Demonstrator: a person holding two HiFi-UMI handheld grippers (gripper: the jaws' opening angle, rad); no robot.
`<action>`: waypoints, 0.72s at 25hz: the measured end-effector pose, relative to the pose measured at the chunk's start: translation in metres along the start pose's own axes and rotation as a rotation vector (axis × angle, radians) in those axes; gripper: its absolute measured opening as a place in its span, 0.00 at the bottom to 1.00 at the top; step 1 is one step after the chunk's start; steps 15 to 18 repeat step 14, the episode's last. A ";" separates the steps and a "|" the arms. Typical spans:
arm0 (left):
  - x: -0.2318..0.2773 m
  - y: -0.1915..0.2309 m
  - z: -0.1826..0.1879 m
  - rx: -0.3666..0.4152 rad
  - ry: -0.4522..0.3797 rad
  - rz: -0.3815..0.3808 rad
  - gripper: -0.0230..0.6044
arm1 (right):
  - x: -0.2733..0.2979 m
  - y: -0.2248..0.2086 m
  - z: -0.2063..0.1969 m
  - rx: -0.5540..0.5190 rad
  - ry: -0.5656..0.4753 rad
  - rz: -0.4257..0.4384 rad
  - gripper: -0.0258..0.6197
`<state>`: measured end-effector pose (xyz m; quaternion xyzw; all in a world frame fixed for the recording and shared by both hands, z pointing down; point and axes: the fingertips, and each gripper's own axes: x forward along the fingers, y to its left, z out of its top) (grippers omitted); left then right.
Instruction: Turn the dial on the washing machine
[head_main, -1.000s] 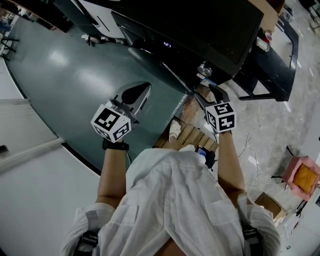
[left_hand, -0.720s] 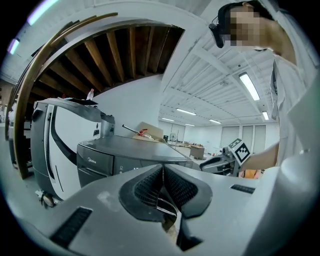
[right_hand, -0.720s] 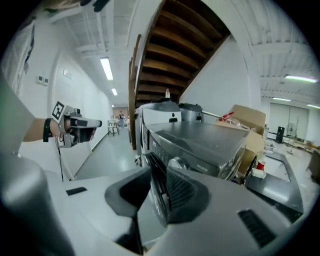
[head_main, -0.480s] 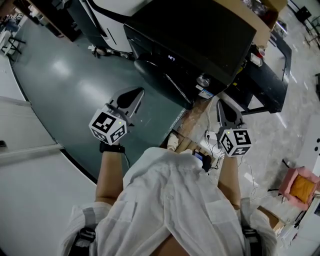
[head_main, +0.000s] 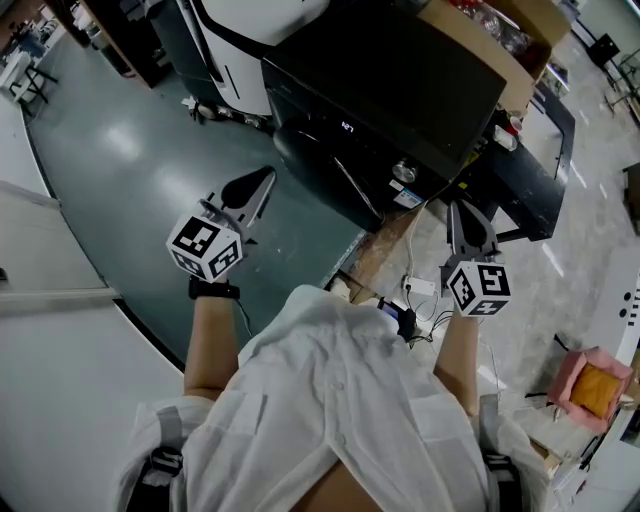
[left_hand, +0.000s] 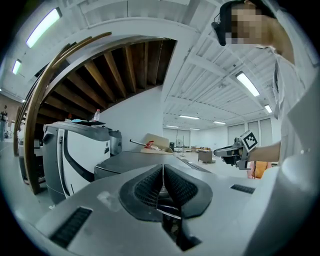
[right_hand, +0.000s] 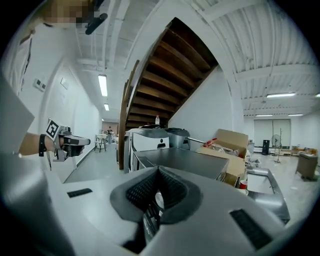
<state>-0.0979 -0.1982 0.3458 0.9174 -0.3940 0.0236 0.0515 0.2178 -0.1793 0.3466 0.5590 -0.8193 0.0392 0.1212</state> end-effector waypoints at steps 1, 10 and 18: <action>-0.001 0.000 0.001 0.001 -0.003 0.001 0.06 | -0.001 0.000 0.001 -0.003 0.000 -0.001 0.04; -0.008 0.004 0.002 -0.007 -0.013 0.017 0.06 | 0.002 0.003 0.003 -0.023 0.005 0.004 0.04; -0.011 0.004 -0.002 -0.010 -0.009 0.021 0.06 | 0.003 0.006 0.003 -0.028 0.002 0.011 0.04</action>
